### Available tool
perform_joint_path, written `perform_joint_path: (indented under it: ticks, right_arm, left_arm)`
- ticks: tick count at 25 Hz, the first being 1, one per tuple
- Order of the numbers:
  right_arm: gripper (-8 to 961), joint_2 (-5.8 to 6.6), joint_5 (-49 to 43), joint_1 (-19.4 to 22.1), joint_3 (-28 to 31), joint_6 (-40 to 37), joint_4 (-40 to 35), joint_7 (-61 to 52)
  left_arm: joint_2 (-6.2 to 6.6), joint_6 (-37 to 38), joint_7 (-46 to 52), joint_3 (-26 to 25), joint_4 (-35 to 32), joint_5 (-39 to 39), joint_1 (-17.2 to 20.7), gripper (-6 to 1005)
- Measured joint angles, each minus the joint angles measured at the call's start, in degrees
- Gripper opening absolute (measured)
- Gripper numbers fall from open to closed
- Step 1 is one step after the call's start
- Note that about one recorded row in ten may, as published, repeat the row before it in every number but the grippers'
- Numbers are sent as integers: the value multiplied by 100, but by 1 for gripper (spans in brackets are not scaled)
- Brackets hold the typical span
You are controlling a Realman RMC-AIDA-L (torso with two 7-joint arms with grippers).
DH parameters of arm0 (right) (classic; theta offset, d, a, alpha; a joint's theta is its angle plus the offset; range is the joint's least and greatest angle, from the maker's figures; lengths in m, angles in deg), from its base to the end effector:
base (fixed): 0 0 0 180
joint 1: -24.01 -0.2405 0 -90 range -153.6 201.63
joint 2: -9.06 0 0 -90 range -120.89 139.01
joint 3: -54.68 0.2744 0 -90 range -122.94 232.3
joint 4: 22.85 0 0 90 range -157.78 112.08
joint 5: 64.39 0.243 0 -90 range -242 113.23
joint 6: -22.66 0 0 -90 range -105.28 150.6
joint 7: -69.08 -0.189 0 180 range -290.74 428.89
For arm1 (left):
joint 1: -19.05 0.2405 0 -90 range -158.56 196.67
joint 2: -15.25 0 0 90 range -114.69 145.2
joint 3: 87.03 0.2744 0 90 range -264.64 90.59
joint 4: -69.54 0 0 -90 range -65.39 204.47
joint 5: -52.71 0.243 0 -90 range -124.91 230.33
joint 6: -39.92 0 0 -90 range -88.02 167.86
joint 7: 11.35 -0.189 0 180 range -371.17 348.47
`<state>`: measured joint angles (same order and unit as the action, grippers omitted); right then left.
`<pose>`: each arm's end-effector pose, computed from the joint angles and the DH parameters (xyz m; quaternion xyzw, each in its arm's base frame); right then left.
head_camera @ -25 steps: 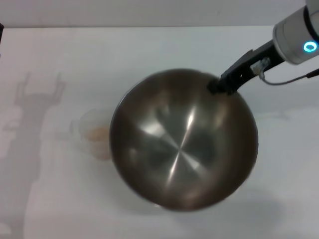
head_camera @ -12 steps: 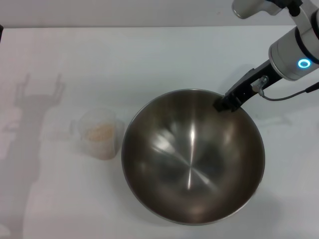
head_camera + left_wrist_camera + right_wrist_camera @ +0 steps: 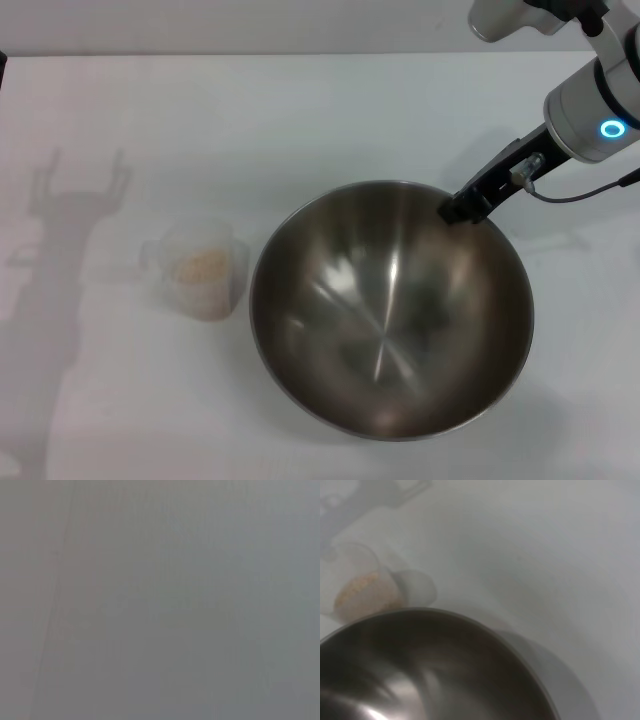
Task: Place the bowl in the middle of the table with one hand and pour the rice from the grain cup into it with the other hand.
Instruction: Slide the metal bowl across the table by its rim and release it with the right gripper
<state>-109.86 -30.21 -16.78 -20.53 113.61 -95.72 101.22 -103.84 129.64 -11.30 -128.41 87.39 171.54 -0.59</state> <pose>0.1738 0.4197 -0.0475 -0.9183 0.3366 -0.1456 0.1489 -0.3109 0.3562 -0.0025 -0.5900 -0.1226 -0.4236 0.6763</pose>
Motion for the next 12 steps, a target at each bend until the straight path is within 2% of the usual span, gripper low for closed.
perform_joint_path:
  ticks: [3, 12]
  right_arm:
    - [44, 0, -17, -7, 0, -11, 2, -29]
    - [279, 0, -111, -49, 1, -184, -393, -133]
  left_arm:
    - [0, 7, 54, 0, 0, 0, 7, 784]
    - [0, 19, 73, -2, 0, 9, 57, 784]
